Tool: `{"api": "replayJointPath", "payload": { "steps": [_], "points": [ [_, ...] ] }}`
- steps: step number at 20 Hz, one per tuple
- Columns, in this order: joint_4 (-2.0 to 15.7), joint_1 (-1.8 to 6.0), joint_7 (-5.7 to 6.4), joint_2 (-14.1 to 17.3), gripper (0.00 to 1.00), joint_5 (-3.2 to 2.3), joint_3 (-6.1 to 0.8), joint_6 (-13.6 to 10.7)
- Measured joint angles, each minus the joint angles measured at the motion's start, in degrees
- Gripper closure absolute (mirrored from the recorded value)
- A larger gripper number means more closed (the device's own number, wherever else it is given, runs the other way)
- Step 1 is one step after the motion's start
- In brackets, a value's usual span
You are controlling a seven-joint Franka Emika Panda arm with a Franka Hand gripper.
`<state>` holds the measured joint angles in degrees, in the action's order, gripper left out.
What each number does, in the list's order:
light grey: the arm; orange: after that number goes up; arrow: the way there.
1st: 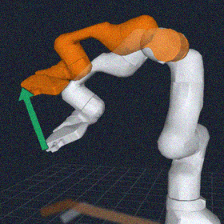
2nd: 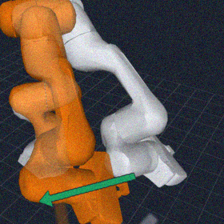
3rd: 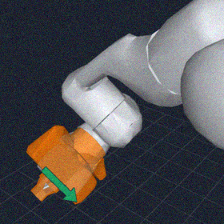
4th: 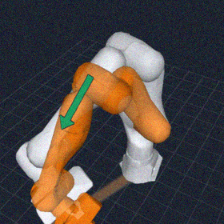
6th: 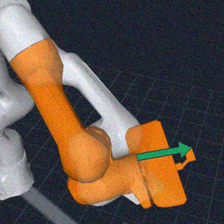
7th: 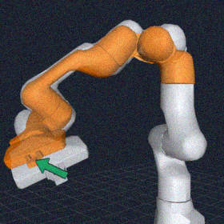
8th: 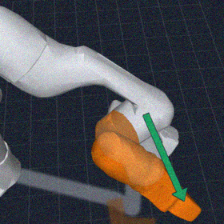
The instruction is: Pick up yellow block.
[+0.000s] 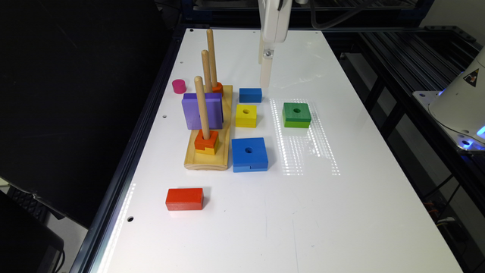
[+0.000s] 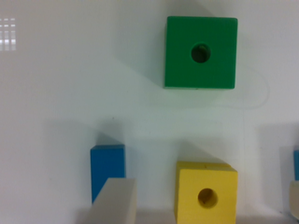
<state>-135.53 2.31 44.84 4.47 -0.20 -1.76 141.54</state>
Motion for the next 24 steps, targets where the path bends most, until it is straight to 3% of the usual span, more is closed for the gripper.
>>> {"api": "replayJointPath", "payload": {
  "steps": [7,15,22,24],
  "points": [
    [2.19,0.0,0.2,1.8,0.0,0.0,-0.3,0.0],
    [2.49,0.0,0.21,4.4,0.0,0.0,-0.31,1.5],
    [2.6,0.0,0.22,4.9,0.0,0.0,-0.32,1.6],
    [2.59,0.0,0.22,6.6,0.0,0.0,-0.32,3.2]
  ]
}}
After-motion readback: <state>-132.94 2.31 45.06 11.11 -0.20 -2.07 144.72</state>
